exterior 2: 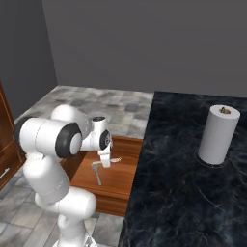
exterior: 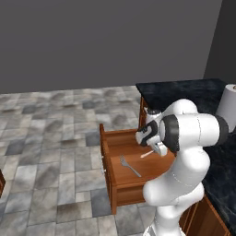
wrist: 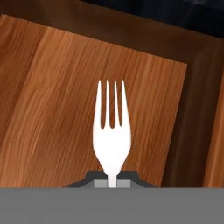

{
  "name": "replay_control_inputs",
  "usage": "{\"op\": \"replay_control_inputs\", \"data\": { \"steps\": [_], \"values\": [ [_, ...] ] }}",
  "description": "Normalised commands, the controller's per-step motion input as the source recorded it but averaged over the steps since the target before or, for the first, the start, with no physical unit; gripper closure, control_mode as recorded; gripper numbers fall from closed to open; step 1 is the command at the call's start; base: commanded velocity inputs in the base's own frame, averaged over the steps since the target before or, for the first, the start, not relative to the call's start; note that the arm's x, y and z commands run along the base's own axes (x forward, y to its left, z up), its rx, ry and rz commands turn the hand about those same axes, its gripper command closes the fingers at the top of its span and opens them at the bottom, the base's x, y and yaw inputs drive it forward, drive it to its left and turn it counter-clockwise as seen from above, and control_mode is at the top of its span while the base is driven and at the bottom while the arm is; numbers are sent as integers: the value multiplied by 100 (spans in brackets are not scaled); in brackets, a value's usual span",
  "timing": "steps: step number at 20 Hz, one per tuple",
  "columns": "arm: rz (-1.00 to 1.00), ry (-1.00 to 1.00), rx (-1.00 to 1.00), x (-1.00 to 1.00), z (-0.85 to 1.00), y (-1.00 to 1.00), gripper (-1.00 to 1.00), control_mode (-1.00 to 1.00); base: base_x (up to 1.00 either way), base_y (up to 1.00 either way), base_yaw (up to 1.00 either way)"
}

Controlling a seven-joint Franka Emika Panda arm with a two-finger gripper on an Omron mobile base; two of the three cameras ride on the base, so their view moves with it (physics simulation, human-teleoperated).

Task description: Organize the utensils by type. Pick up the wooden spoons from the counter and place them in the open cabinet. Then pick up the metallic utensils from the counter and place them in the open drawer.

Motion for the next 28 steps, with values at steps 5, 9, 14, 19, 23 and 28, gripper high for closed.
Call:
{"op": "replay_control_inputs", "data": {
  "steps": [5, 9, 14, 19, 23, 28],
  "values": [
    [8, 21, 0, 57, -60, 26, 100, -100, 0, 0, 0],
    [8, 11, 0, 43, -38, 20, 100, -100, 0, 0, 0],
    [6, 9, 0, 34, -41, 1, 100, -100, 0, 0, 0],
    [2, 7, 0, 25, -37, 6, -100, -100, 0, 0, 0],
    [1, 3, 0, 27, -10, 4, -100, -100, 0, 0, 0],
    [1, 0, 0, 14, -4, -1, -100, -100, 0, 0, 0]
  ]
}}
